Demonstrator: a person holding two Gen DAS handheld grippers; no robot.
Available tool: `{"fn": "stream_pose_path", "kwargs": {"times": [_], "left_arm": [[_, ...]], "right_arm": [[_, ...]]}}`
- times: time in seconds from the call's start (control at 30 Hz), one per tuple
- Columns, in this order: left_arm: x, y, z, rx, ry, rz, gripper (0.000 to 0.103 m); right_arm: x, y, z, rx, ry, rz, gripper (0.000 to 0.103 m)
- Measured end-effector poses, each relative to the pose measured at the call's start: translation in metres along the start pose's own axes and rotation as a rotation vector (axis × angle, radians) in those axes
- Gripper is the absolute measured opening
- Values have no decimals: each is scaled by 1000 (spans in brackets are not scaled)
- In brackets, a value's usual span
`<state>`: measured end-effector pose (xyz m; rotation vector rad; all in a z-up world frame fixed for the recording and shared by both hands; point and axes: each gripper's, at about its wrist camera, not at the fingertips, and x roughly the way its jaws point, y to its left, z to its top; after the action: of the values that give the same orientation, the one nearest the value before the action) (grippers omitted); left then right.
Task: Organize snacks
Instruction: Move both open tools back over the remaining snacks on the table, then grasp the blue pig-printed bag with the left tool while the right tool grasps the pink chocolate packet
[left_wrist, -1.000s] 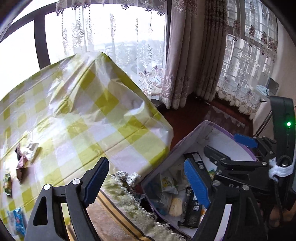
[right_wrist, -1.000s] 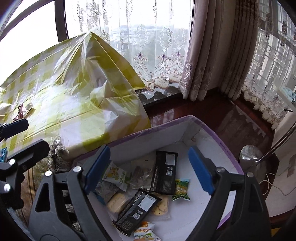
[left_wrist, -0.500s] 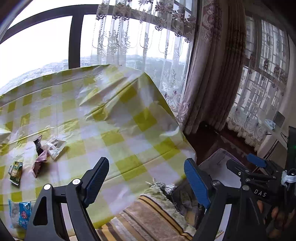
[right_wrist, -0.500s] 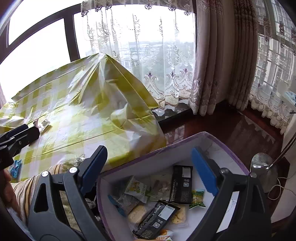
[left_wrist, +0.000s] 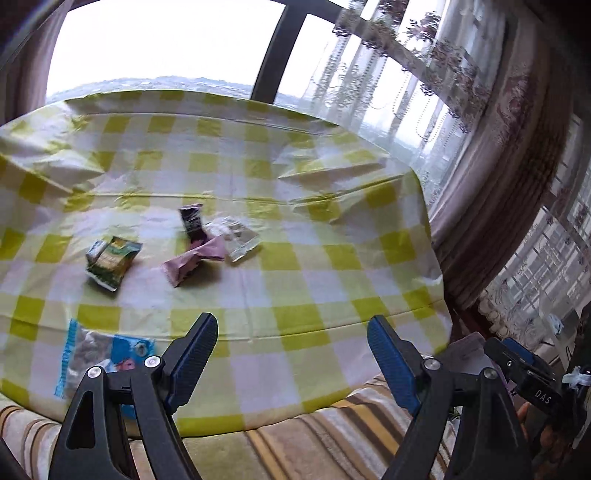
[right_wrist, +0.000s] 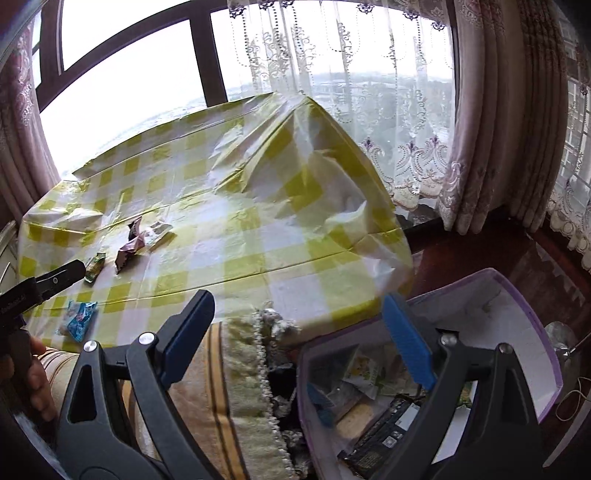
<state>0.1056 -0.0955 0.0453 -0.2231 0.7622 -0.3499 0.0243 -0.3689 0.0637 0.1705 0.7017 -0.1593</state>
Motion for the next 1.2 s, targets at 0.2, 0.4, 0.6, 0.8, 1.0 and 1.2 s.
{"fn": "stream_pose_path", "kwargs": {"times": [0.2, 0.4, 0.6, 0.8, 1.0, 1.2], "left_arm": [[-17, 57, -4, -120, 30, 91, 84], [-27, 101, -15, -181, 148, 179, 84], [-31, 115, -32, -169, 270, 190, 84], [-7, 118, -31, -177, 351, 141, 84], [22, 124, -9, -179, 353, 162, 84], [43, 127, 8, -138, 351, 235, 84]], "right_arm": [[8, 34, -5, -42, 30, 52, 93], [20, 63, -10, -76, 60, 87, 93], [34, 84, -10, -107, 89, 138, 93], [44, 106, -4, -139, 99, 162, 93], [51, 121, -3, -158, 109, 180, 93], [63, 127, -1, -143, 142, 177, 93]]}}
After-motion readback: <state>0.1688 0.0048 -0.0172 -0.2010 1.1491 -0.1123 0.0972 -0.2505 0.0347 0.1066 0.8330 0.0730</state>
